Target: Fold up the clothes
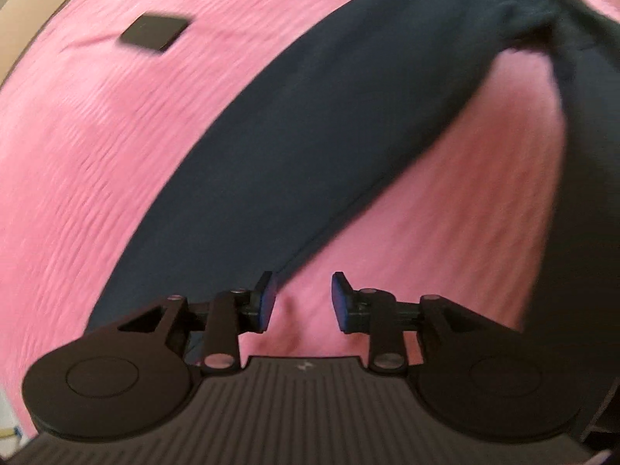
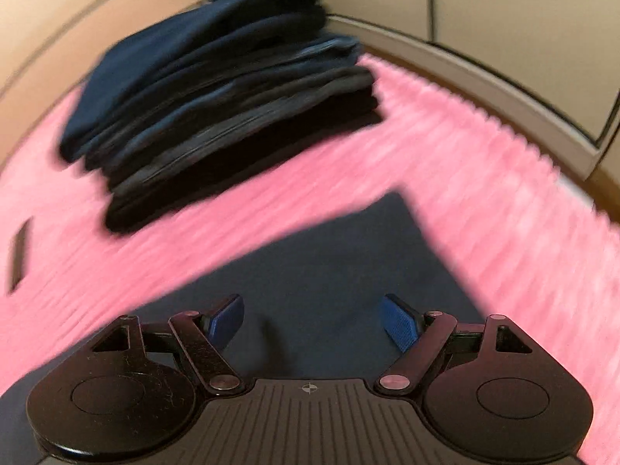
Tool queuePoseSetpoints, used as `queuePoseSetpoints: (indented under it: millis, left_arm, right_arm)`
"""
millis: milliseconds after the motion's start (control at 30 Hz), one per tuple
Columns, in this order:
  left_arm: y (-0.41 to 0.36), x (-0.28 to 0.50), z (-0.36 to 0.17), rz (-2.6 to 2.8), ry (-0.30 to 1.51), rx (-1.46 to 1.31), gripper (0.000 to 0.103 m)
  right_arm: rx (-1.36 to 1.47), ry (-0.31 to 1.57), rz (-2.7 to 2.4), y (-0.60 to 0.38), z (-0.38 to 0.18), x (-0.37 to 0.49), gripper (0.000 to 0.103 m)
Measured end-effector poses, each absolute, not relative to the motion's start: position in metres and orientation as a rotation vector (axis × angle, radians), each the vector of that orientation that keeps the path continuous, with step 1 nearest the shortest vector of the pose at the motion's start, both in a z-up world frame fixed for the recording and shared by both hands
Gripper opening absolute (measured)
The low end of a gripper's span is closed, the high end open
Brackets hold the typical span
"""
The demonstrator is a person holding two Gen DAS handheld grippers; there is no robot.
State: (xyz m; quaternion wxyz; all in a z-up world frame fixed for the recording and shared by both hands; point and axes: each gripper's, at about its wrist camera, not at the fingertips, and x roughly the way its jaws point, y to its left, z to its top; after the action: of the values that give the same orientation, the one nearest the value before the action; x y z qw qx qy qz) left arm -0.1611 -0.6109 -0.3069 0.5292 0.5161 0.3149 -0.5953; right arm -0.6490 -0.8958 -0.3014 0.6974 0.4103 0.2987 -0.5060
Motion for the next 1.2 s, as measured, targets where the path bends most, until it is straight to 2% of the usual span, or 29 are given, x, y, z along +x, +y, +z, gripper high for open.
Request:
queuePoseSetpoints:
  millis: [33, 200, 300, 467, 633, 767, 800, 833, 1000, 1200]
  left_arm:
    - [-0.613, -0.171, -0.304, -1.455, 0.740, 1.238, 0.034]
    - [-0.623, -0.203, -0.300, -1.564, 0.709, 1.282, 0.035]
    - [-0.628, -0.210, -0.303, -1.584, 0.710, 1.300, 0.036]
    - [-0.634, -0.225, -0.306, -1.615, 0.714, 1.329, 0.037]
    - [-0.635, -0.244, -0.303, -1.644, 0.687, 1.344, 0.039]
    - [-0.628, -0.251, -0.300, -1.632, 0.678, 1.358, 0.041]
    - [-0.624, -0.252, -0.298, -1.630, 0.677, 1.358, 0.041]
    - [-0.619, -0.253, -0.295, -1.629, 0.678, 1.353, 0.041]
    - [-0.591, -0.253, -0.282, -1.623, 0.691, 1.316, 0.044]
    - [-0.541, -0.253, -0.270, -1.622, 0.697, 1.287, 0.046]
  right_arm:
    - [0.937, 0.678, -1.116, -0.880, -0.306, -0.652, 0.081]
    - [1.003, 0.788, -1.199, -0.811, -0.331, -0.715, 0.080]
    - [0.982, 0.806, -1.296, -0.808, -0.320, -0.754, 0.080]
    - [0.893, 0.762, -1.298, -0.825, -0.308, -0.765, 0.081]
    - [0.973, 0.655, -1.215, -0.816, -0.314, -0.730, 0.081]
    - [1.012, 0.704, -1.080, -0.796, -0.334, -0.690, 0.081]
    - [1.011, 0.724, -1.065, -0.791, -0.340, -0.684, 0.089]
    - [0.978, 0.725, -1.068, -0.785, -0.340, -0.681, 0.091]
    - [0.866, 0.815, -1.130, -0.756, -0.317, -0.673, 0.091]
    - [0.834, 0.816, -0.997, -0.691, -0.296, -0.621, 0.091]
